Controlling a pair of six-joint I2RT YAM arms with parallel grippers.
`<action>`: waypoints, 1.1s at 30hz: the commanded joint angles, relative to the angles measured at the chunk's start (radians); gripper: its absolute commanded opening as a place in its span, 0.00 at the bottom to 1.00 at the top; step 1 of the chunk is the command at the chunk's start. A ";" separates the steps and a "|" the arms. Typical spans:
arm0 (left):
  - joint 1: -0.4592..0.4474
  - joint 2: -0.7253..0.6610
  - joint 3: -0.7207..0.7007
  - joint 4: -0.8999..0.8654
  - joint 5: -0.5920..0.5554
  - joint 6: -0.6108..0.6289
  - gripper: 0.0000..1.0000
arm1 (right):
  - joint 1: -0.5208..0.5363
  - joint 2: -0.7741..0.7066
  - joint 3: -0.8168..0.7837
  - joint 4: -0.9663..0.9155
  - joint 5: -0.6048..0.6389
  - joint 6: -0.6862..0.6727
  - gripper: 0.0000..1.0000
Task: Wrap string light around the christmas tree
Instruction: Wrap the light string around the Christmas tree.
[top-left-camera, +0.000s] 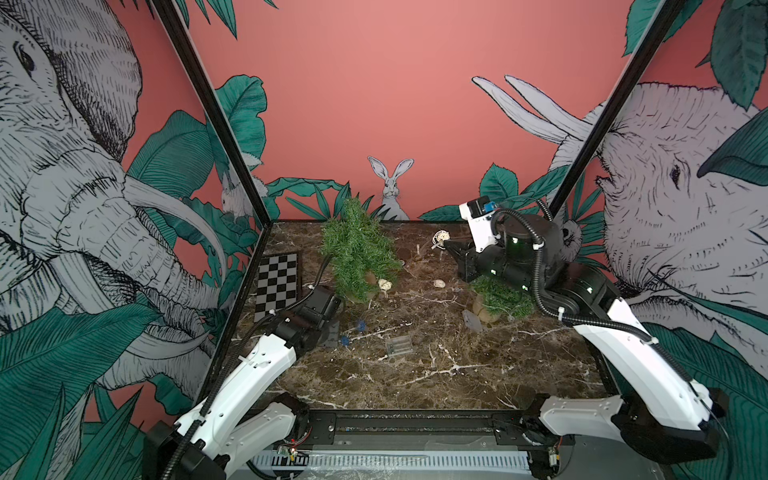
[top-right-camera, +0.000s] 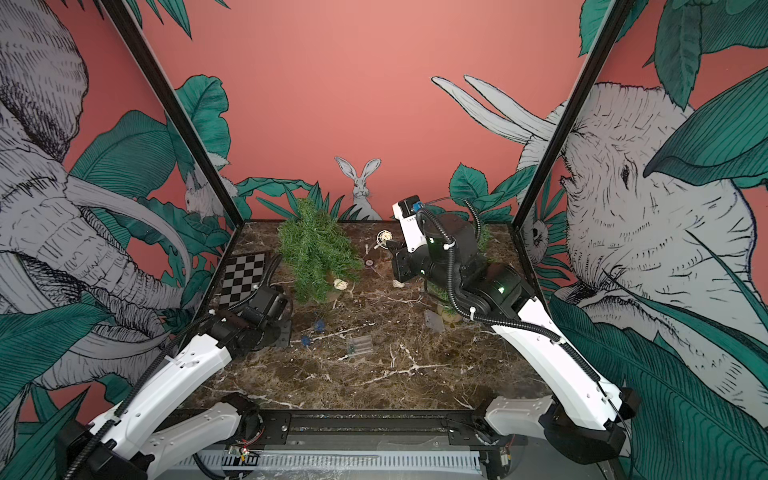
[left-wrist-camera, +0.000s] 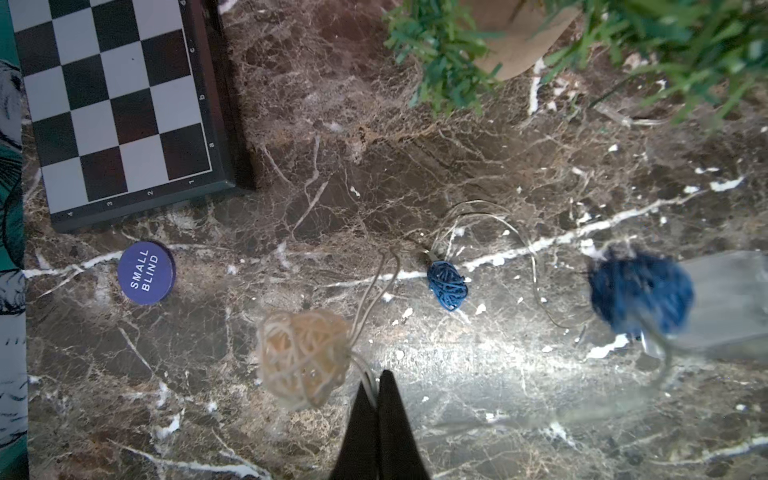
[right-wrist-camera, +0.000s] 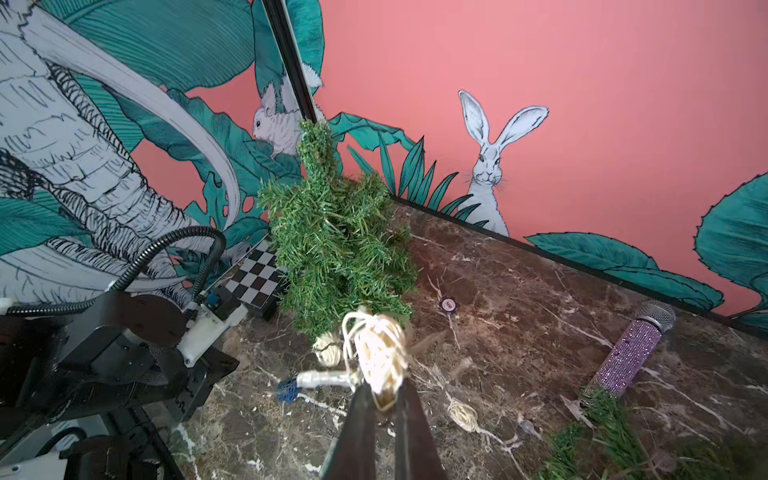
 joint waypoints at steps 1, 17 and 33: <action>0.005 -0.076 -0.010 0.033 0.059 -0.030 0.00 | -0.005 0.021 0.059 -0.022 0.010 -0.058 0.05; 0.005 -0.137 0.470 -0.367 -0.127 0.051 0.00 | -0.045 0.070 0.116 0.020 0.095 -0.114 0.02; 0.005 -0.135 0.738 -0.401 -0.203 0.141 0.00 | -0.045 0.321 0.663 -0.010 -0.023 -0.160 0.00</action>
